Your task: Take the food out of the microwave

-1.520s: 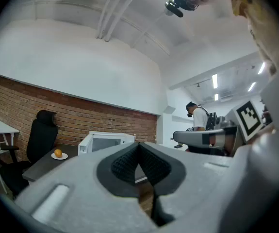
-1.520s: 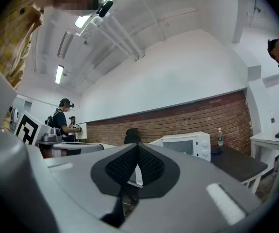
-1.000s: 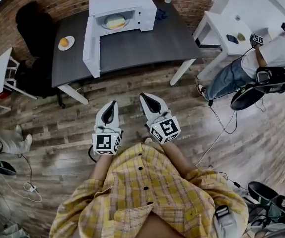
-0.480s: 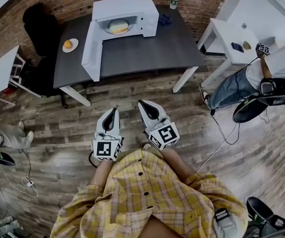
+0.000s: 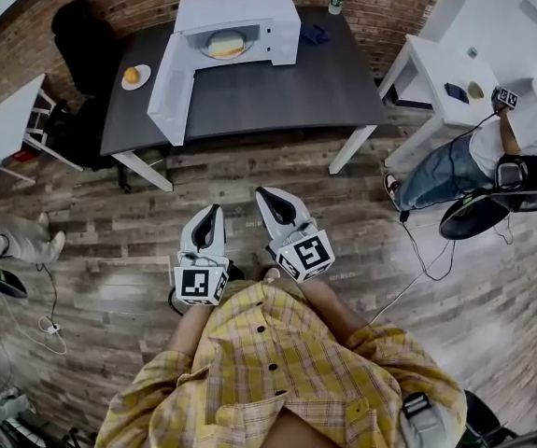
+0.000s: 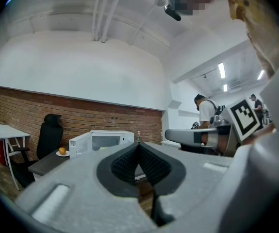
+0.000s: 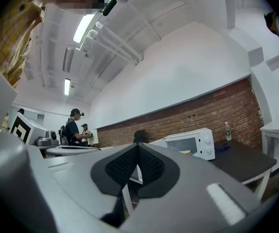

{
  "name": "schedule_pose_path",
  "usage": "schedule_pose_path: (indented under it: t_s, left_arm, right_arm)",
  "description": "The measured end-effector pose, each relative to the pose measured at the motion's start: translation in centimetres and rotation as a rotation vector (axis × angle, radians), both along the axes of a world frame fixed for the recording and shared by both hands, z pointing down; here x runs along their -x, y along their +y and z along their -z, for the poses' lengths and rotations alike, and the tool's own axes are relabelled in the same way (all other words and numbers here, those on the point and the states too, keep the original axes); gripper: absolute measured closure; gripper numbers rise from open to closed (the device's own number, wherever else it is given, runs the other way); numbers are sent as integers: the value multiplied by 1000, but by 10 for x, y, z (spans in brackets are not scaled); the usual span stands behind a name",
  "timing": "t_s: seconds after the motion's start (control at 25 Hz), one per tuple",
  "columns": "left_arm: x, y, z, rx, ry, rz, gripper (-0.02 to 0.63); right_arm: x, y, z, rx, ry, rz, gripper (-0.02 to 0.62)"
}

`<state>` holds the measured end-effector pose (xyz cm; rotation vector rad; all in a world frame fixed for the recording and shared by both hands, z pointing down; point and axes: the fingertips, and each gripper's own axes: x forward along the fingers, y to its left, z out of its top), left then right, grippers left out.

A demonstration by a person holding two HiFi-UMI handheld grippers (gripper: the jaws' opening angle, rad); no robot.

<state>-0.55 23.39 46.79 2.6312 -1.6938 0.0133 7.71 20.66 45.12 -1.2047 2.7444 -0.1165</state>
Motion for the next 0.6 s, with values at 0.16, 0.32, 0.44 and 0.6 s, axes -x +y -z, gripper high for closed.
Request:
schedule_pose_path:
  t_s: [0.16, 0.32, 0.44, 0.6]
  left_arm:
    - [-4, 0, -4, 18, 1, 10, 607]
    - [-6, -4, -9, 30, -3, 11, 607]
    - [-8, -14, -14, 33, -14, 12, 607]
    - [-9, -29, -19, 42, -17, 2, 607]
  right_arm:
    - [-4, -1, 2, 0, -12, 11, 592]
    - [-5, -6, -4, 14, -4, 15, 592]
    - [-6, -14, -9, 19, 3, 14, 592]
    - [-4, -32, -12, 27, 10, 6, 592]
